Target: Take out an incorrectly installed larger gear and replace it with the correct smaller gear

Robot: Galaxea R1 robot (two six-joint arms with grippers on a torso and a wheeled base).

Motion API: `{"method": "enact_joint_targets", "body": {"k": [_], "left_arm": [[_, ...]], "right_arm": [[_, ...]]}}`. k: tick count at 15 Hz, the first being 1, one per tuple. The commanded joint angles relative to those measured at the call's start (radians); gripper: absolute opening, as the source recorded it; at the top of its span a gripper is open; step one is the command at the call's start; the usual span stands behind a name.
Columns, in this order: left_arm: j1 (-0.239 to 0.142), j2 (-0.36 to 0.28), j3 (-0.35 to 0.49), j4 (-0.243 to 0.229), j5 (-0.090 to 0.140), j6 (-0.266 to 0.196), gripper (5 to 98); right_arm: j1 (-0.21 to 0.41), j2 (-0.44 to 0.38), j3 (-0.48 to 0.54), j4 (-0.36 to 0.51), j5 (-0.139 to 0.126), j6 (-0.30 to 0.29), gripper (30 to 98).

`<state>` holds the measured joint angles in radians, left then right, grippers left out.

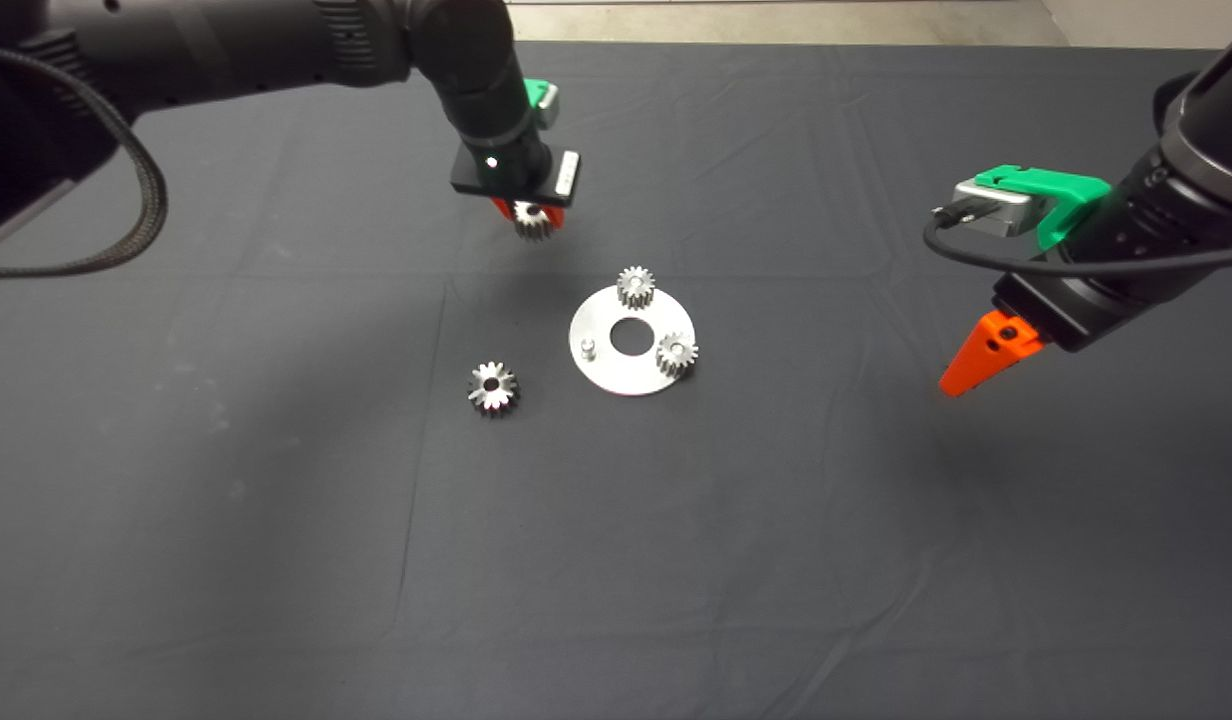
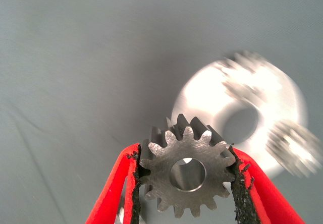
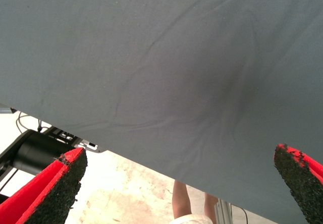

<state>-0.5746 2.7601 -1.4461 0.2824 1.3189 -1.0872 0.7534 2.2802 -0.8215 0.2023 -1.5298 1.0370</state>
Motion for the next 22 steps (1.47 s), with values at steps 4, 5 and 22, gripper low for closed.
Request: {"method": "enact_joint_targets", "body": {"k": [4,5,22], "left_arm": [[-0.056,-0.271,0.489,0.004,-0.027,-0.194,35.5],[-0.056,-0.271,0.498,0.003,-0.027,-0.195,35.5],[0.067,-0.184,0.477,0.201,-0.072,-0.23,35.5]], "right_arm": [[0.029,0.005,0.009,0.038,-0.115,-0.003,97.7],[0.031,0.01,0.009,0.038,-0.115,-0.003,97.7],[0.073,0.017,0.046,0.058,-0.116,0.008,97.7]]}}
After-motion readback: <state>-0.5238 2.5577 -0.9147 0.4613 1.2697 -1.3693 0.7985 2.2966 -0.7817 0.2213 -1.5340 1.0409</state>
